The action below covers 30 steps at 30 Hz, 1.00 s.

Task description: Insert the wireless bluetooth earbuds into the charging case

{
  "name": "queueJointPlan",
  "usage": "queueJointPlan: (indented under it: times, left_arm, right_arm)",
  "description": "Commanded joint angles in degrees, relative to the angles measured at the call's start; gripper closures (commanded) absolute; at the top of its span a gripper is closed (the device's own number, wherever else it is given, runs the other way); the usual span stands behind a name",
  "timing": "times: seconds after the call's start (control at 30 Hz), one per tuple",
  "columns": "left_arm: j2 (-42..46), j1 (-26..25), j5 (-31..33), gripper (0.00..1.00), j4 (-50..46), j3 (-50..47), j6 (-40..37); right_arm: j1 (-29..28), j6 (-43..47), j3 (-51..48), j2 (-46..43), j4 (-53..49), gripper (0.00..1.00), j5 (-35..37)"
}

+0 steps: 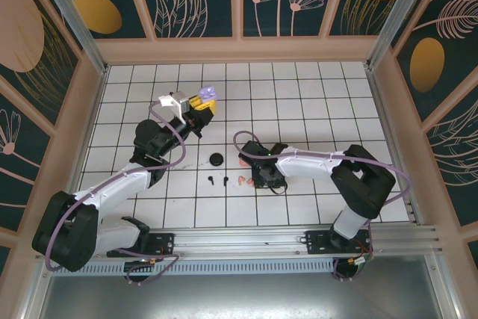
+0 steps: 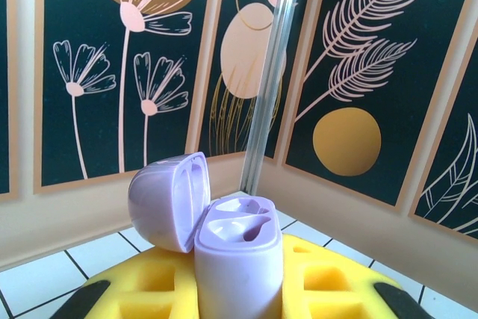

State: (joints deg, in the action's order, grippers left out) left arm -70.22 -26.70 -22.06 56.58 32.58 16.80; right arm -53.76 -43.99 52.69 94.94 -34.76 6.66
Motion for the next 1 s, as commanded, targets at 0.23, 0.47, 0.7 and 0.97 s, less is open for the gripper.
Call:
queueJointPlan:
  times: [0.23, 0.47, 0.7, 0.97]
  left_arm:
    - [0.17, -0.28, -1.78, 1.0, 1.74, 1.1, 0.07]
    - [-0.25, -0.28, -2.98, 1.0, 1.87, 1.22, 0.51]
    - [-1.13, -0.46, -4.06, 1.0, 2.69, 1.44, 0.99]
    - [-2.44, -0.72, -4.94, 1.0, 3.48, 1.96, 0.91]
  right_arm:
    - [-0.81, -1.59, -0.13, 1.66, 0.66, 0.7, 1.44]
    - [-0.82, -1.7, -0.39, 1.73, 1.21, 0.71, 1.56]
    - [-0.74, -1.51, -0.65, 1.22, 1.79, 0.85, 1.6]
    - [-0.43, -1.45, 1.19, -4.88, -0.88, 0.87, 4.53]
